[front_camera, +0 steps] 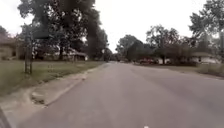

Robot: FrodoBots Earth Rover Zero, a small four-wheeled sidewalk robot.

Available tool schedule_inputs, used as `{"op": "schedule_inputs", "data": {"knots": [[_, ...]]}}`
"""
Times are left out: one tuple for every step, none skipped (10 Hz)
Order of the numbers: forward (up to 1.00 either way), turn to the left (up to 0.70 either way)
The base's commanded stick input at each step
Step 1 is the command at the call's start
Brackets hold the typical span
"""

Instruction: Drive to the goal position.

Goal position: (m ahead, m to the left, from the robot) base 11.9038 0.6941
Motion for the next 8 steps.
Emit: {"op": "schedule_inputs", "data": {"knots": [[0.70,0.00],[0.70,0.00],[0.70,0.00],[0.70,0.00],[0.70,0.00],[0.70,0.00],[0.70,0.00],[0.70,0.00]]}}
